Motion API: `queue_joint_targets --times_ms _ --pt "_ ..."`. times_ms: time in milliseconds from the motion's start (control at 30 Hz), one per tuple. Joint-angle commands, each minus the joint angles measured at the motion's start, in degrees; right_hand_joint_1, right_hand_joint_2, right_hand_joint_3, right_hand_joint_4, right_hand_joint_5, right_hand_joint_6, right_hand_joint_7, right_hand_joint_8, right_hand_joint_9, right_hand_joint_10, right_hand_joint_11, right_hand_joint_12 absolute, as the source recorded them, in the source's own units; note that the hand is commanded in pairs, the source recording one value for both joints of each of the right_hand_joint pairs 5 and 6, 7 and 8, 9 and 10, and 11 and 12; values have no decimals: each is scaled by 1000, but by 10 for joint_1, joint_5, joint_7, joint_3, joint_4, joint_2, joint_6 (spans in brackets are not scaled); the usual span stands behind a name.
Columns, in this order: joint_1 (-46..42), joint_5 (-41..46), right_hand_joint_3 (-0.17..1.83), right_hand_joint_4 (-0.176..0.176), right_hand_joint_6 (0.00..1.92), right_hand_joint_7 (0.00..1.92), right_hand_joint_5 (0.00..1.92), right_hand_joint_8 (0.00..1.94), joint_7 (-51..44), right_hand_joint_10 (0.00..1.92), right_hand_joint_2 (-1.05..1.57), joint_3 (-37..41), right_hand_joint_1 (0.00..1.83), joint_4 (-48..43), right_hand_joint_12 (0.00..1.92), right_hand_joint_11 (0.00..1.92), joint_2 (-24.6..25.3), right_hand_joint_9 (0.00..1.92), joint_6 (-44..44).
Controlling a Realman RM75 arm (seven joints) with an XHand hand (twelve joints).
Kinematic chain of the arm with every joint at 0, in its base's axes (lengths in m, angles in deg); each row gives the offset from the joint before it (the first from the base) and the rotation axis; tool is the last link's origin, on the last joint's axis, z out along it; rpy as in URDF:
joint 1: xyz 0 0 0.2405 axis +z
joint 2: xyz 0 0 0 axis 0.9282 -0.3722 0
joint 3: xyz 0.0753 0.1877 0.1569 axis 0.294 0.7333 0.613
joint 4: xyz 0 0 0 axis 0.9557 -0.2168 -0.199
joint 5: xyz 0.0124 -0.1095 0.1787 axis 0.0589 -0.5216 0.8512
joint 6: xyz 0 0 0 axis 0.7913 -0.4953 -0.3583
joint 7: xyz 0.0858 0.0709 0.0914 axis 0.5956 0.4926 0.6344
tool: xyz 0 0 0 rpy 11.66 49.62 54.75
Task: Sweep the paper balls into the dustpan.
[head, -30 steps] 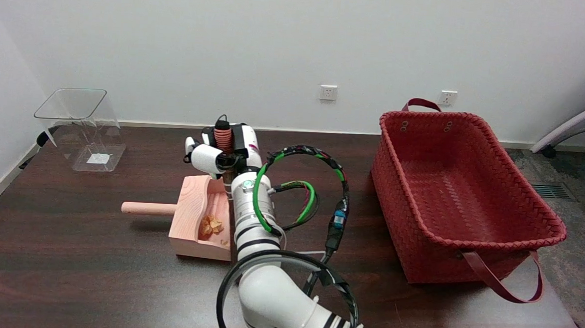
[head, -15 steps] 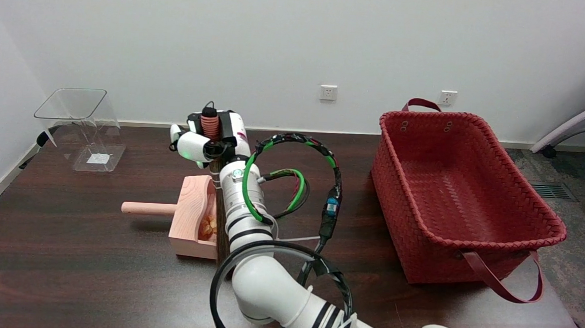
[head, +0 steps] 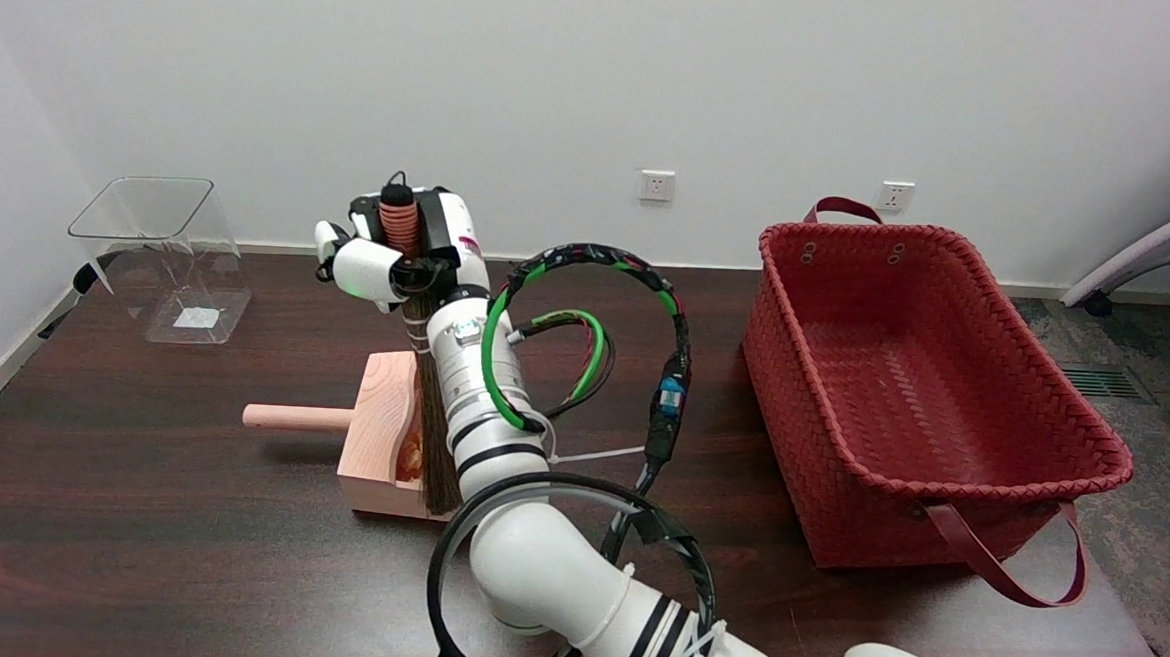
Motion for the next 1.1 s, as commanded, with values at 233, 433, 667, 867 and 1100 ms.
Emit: queue_joint_targets --times_ms 233,433,667,867,1100 --pt "-37 -53 674 0 1920 1920 1920 1920 -124 1920 1027 0 1344 112 1920 1920 -24 1920 58" --pt "-33 55 684 0 1920 1920 1920 1920 -43 1920 1017 -5 1346 90 1920 1920 -36 1920 99" --pt "-22 114 676 0 1920 1920 1920 1920 -41 1920 1017 -23 1348 87 1920 1920 -35 1920 103" --pt "-2 145 671 0 1920 1920 1920 1920 -19 1920 1013 -30 1349 54 1920 1920 -39 1920 114" --pt "15 129 644 0 1920 1920 1920 1920 -48 1920 1041 -36 1337 25 1920 1920 -33 1920 117"
